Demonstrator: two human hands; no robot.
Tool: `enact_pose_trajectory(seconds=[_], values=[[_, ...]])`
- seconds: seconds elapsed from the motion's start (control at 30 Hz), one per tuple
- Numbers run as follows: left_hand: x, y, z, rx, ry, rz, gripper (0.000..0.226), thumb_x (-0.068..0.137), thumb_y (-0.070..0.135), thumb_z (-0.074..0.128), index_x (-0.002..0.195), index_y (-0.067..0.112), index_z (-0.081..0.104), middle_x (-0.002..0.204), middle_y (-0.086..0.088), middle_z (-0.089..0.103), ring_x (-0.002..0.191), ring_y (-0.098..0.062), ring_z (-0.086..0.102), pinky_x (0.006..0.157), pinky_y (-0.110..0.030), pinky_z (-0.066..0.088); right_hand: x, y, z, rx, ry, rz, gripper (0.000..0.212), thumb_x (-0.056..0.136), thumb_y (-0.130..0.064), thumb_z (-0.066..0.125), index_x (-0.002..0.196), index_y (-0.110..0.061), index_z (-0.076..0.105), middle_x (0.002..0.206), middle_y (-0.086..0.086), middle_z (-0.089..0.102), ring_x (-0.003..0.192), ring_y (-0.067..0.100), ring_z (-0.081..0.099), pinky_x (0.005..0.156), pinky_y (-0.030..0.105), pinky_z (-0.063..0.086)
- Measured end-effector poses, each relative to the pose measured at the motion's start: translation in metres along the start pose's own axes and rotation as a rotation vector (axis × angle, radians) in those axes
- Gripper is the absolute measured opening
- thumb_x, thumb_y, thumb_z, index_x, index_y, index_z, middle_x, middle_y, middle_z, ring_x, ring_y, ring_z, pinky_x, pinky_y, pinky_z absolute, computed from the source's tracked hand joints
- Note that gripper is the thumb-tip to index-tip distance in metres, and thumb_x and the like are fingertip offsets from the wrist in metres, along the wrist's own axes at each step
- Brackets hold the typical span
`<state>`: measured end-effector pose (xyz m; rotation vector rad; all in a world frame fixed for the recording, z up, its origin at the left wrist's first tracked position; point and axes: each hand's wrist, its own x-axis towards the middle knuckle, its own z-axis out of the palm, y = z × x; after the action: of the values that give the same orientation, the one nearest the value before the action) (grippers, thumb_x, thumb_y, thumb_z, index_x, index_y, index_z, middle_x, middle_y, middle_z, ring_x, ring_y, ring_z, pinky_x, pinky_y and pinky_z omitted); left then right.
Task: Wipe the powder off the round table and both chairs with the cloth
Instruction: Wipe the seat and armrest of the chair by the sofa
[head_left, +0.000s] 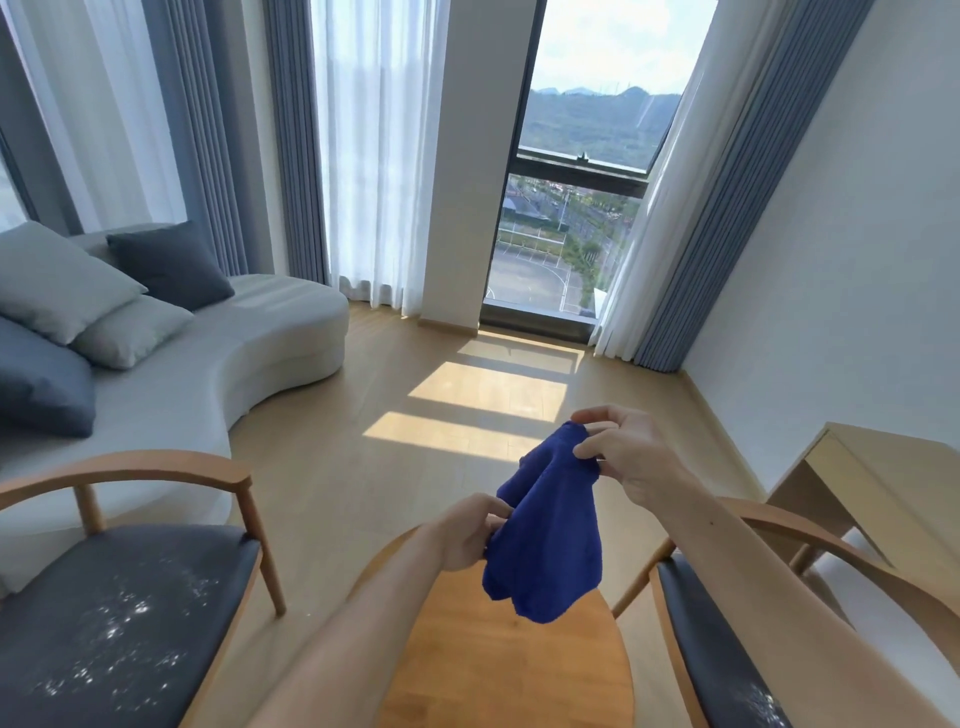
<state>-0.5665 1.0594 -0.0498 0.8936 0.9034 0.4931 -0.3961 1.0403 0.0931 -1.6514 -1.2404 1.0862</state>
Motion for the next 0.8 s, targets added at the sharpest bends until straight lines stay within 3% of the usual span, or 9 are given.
enact_pose_trajectory(seconds=[0.13,0.37,0.53,0.67,0.8], values=[[0.005,0.000,0.010,0.010,0.018,0.022,0.021,0.080,0.014,0.050,0.101,0.014,0.053,0.070,-0.001,0.053,0.068,-0.015,0.047,0.075,-0.031,0.042,-0.003,-0.001,-0.010,0.007,0.006,0.002,0.037,0.082,0.016,0.059,0.099,-0.017,0.064,0.108,0.010,0.061,0.097,0.026,0.061,0.077,0.034,0.058],[0.006,0.001,0.027,-0.165,0.034,-0.005,0.009,0.083,0.006,0.043,0.085,0.012,0.050,0.060,0.000,0.049,0.050,-0.010,0.047,0.051,-0.024,0.042,-0.007,-0.001,-0.022,0.087,-0.045,0.013,0.037,0.082,0.019,0.055,0.101,-0.011,0.065,0.107,0.014,0.064,0.099,0.028,0.061,0.079,0.036,0.057],[0.012,-0.005,0.018,-0.088,0.037,0.022,0.018,0.079,0.012,0.053,0.097,0.009,0.056,0.074,-0.003,0.054,0.064,-0.012,0.049,0.066,-0.026,0.042,-0.004,0.002,-0.034,0.110,0.014,0.028,0.036,0.082,0.019,0.053,0.095,-0.013,0.064,0.102,0.013,0.062,0.088,0.024,0.061,0.064,0.029,0.054],[0.011,0.000,0.014,0.064,0.161,0.044,0.014,0.083,0.006,0.051,0.095,0.008,0.059,0.072,-0.001,0.056,0.062,-0.011,0.050,0.062,-0.026,0.043,0.002,0.008,-0.044,0.129,0.086,0.053,0.034,0.083,0.019,0.052,0.092,-0.013,0.063,0.098,0.013,0.059,0.083,0.023,0.058,0.060,0.028,0.052],[0.007,0.019,0.005,0.219,0.283,0.034,0.017,0.087,0.007,0.050,0.097,0.012,0.063,0.087,-0.001,0.065,0.081,-0.016,0.060,0.074,-0.032,0.047,0.011,0.025,-0.045,0.149,0.155,0.137,0.032,0.082,0.021,0.053,0.090,-0.007,0.065,0.095,0.016,0.059,0.082,0.026,0.057,0.061,0.031,0.052]])
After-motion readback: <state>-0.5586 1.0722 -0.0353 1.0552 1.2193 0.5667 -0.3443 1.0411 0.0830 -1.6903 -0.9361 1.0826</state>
